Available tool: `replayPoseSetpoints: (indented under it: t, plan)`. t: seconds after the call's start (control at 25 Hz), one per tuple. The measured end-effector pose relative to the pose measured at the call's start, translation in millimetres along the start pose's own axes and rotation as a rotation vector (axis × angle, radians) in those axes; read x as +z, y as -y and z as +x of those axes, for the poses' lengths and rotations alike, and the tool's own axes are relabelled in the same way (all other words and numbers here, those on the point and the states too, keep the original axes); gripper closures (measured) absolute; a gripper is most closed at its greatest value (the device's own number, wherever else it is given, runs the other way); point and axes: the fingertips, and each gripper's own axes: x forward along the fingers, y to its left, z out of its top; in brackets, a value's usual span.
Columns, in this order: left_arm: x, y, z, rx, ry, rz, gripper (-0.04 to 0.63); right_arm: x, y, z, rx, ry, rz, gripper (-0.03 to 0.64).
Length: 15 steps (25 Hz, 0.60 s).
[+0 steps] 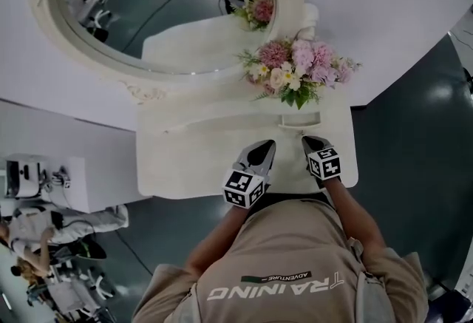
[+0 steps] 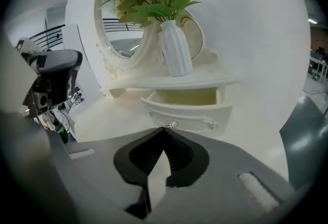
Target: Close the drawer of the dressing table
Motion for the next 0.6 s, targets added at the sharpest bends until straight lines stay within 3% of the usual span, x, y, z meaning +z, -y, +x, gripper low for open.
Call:
replayPoseSetpoints:
  t: [0.32, 0.6]
  plan:
    - [4, 3, 8, -0.050, -0.017, 0.008, 0.577, -13, 4, 14, -0.015, -0.065, -0.001, 0.615]
    - [-2, -1, 11, -0.042, -0.043, 0.002, 0.577, -12, 8, 18, 0.003, -0.059, 0.043, 0.615]
